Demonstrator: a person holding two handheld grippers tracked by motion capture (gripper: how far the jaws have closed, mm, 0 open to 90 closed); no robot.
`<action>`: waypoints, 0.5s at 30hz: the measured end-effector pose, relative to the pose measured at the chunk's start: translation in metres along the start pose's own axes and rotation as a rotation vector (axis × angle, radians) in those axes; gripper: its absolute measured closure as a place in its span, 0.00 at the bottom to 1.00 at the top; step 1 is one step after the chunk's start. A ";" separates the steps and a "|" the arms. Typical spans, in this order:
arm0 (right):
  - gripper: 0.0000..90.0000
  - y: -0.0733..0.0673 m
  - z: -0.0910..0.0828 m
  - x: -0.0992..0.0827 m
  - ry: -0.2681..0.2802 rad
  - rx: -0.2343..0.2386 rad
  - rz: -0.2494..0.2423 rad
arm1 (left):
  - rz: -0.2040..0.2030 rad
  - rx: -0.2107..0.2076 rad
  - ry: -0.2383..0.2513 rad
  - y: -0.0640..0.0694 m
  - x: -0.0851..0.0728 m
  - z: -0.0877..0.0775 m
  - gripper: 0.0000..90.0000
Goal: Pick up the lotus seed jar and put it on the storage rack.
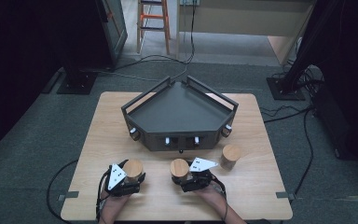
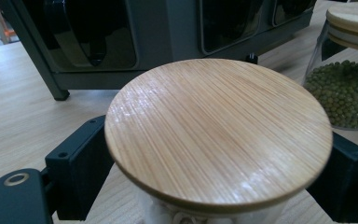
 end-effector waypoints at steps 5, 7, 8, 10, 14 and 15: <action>0.20 -0.002 0.000 0.001 -0.011 -0.003 -0.008 | -0.005 0.007 -0.002 0.000 0.000 0.001 0.13; 0.20 -0.002 0.000 0.001 -0.010 -0.005 -0.011 | -0.008 0.009 -0.002 0.000 0.000 0.001 0.13; 0.20 -0.002 0.000 0.001 -0.011 -0.008 -0.010 | -0.008 0.009 -0.002 0.000 0.000 0.001 0.13; 0.20 -0.002 0.000 0.001 -0.012 -0.008 -0.009 | -0.008 0.008 -0.002 0.000 0.000 0.001 0.13; 0.20 -0.001 0.000 0.001 -0.011 -0.009 -0.006 | -0.009 0.010 -0.003 0.000 0.000 0.001 0.13; 0.20 -0.002 0.000 0.001 -0.011 -0.009 -0.006 | -0.009 0.010 -0.004 0.000 0.000 0.001 0.13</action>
Point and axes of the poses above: each handheld gripper's, and its own axes: z roughly forward along the jaws, x roughly out of its top, y roughly to its right, the point moved 8 cm from there along z, roughly forward along the jaws, and after that the axes turned 9 degrees about y, right-handed, at the moved point
